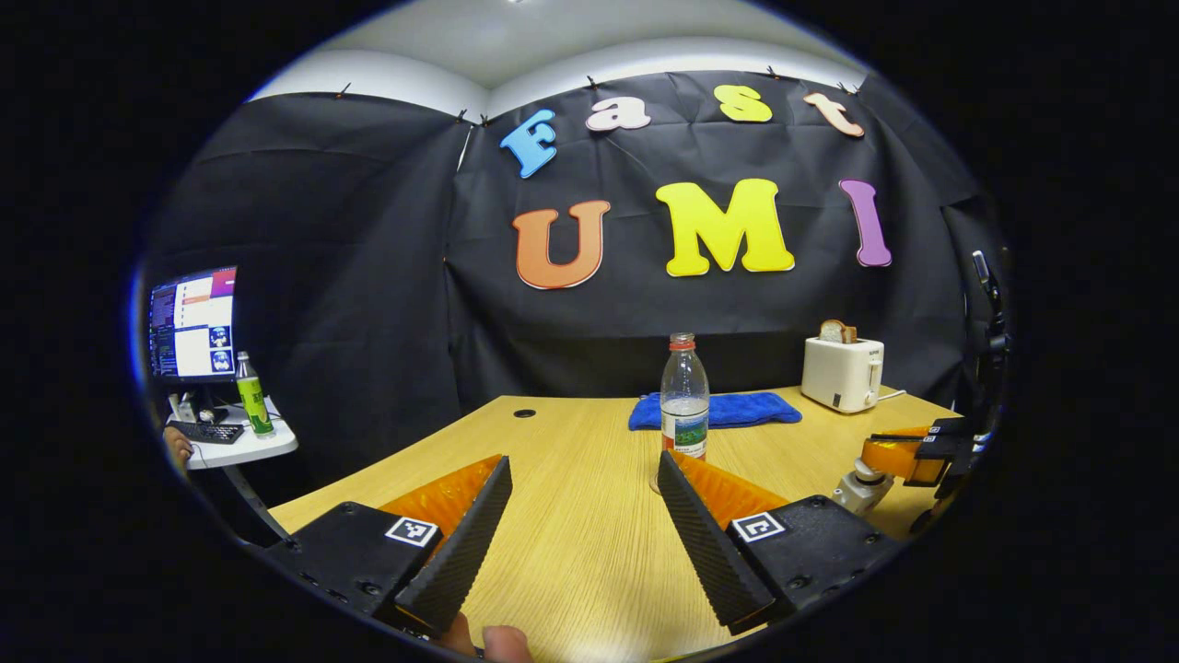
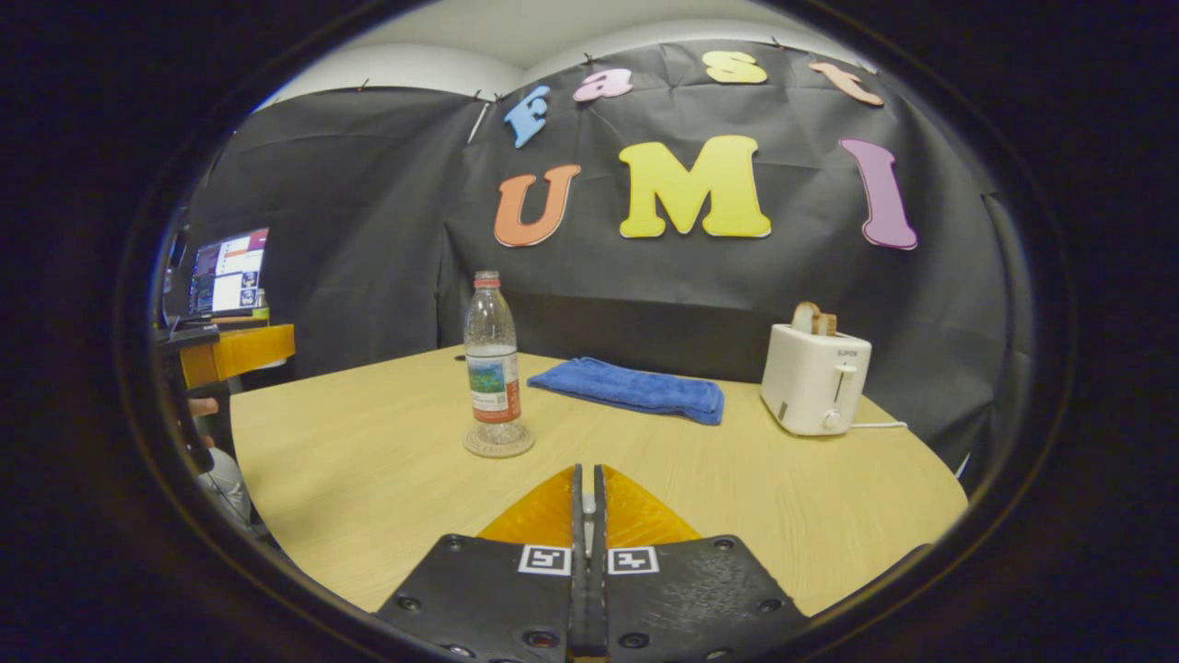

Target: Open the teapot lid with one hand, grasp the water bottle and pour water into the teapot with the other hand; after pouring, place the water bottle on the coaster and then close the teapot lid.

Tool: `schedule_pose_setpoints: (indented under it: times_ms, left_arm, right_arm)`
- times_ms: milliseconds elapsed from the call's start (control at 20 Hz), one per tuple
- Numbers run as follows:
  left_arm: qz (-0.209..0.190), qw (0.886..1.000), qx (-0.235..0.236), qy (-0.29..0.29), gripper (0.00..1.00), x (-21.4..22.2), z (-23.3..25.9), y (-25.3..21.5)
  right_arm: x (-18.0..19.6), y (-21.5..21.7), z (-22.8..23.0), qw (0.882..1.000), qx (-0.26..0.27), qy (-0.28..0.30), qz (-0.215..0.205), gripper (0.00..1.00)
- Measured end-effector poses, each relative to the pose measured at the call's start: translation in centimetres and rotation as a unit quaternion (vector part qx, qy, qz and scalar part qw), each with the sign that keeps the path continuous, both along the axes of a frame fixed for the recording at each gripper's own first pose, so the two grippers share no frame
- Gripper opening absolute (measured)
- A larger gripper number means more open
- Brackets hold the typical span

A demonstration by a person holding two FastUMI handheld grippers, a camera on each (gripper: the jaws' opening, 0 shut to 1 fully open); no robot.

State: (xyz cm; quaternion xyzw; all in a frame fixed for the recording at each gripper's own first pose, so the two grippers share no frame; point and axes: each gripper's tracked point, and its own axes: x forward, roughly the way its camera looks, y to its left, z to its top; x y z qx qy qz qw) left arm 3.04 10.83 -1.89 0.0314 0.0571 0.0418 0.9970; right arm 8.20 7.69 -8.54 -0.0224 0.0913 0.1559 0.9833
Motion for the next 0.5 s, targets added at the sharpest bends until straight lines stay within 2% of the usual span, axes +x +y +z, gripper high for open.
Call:
schedule_pose_setpoints:
  times_ms: [150,200,250,500]
  left_arm:
    - [0.001,1.0,0.005,0.007,0.99,0.08,-0.55,0.0]
    - [0.0,1.0,0.005,0.008,0.95,0.06,-0.67,-0.16]
    - [-0.002,1.0,0.006,0.007,1.0,-0.05,-0.63,-0.34]
    - [-0.004,1.0,0.005,-0.002,0.99,-0.19,0.19,-0.7]
  right_arm:
    - [-0.32,-0.06,-0.37,1.0,0.002,-0.001,-0.004,0.0]
    - [-0.39,-0.08,-0.41,1.0,0.002,-0.004,-0.006,0.0]
    - [-0.4,-0.16,-0.52,1.0,0.003,-0.006,-0.008,0.0]
    - [-0.4,-0.11,-0.48,1.0,0.008,-0.013,-0.006,0.0]
